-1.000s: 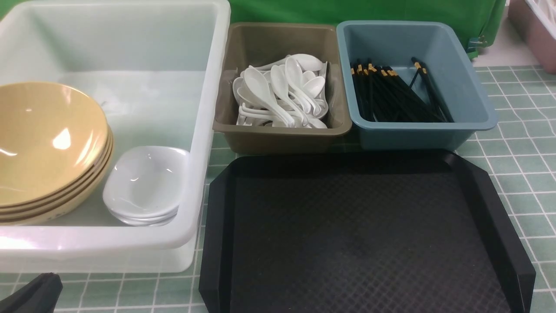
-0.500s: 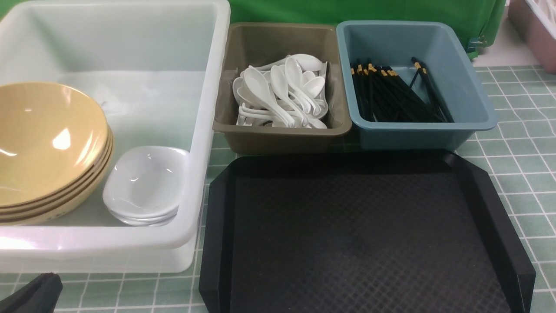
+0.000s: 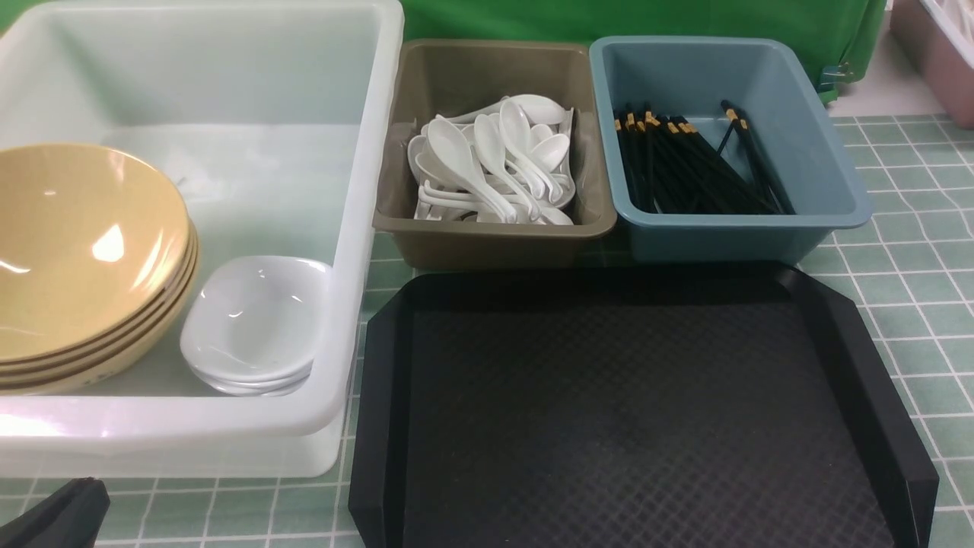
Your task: On blue table put chopsticks spoon bowls plates into blue grey white boxes.
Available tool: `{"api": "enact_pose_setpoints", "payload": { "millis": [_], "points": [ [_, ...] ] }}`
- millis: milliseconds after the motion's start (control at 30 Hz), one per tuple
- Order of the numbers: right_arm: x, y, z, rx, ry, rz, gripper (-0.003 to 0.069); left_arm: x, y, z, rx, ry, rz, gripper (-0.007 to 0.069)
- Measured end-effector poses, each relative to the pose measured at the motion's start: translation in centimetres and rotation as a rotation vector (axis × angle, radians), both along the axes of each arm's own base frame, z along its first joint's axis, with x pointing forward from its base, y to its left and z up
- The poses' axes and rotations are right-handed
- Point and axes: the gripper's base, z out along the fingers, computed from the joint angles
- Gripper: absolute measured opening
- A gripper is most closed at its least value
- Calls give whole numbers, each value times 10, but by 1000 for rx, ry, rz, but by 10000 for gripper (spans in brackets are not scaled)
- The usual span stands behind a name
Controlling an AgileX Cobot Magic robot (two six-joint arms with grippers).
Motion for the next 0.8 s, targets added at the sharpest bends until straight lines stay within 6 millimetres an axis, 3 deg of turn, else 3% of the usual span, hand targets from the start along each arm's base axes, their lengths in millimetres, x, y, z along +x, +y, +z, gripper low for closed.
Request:
{"api": "enact_pose_setpoints", "payload": {
  "millis": [800],
  "points": [
    [0,0,0,0,1,0,155,0,0,0,6,-1,-2,3]
  ]
}}
